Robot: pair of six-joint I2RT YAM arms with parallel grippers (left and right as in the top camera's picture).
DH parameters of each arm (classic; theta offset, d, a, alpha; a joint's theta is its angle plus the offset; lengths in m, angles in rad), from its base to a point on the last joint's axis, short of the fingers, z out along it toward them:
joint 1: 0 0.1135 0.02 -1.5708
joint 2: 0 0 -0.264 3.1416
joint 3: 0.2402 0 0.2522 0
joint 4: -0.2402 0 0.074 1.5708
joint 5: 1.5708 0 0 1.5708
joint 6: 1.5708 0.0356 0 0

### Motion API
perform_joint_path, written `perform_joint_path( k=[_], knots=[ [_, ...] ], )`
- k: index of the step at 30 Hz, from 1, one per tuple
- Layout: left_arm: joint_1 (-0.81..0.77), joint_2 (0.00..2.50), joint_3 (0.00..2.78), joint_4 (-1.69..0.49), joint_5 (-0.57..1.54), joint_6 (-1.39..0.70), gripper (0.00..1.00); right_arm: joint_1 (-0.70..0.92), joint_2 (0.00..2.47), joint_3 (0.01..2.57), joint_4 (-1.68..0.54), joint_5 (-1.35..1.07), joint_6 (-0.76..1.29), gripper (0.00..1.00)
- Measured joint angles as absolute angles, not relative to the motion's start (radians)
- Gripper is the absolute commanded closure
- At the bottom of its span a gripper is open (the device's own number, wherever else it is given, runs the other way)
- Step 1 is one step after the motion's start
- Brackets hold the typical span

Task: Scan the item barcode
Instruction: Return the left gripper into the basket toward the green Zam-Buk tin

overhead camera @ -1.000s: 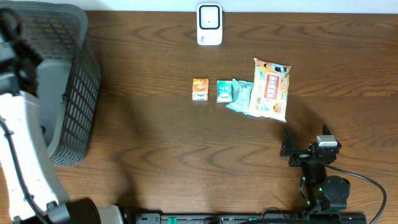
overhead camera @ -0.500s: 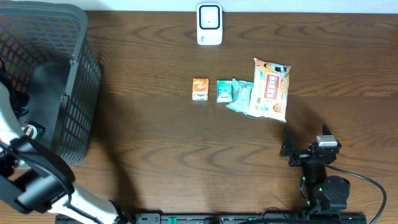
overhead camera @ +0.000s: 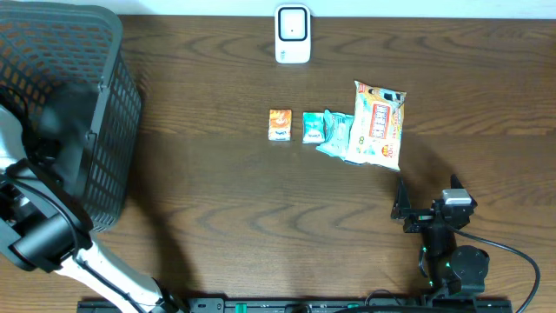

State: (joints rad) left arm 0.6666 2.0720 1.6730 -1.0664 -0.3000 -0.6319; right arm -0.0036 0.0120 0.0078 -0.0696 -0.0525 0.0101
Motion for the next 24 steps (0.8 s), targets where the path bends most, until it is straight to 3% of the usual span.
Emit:
perform_joint_path(
  k=[24],
  knots=[
    [0.695,2.076,1.574,-0.929,-0.289,-0.658,0.11,-0.004,0.012,0.008,-0.069,-0.052,0.010,0.01]
  ],
)
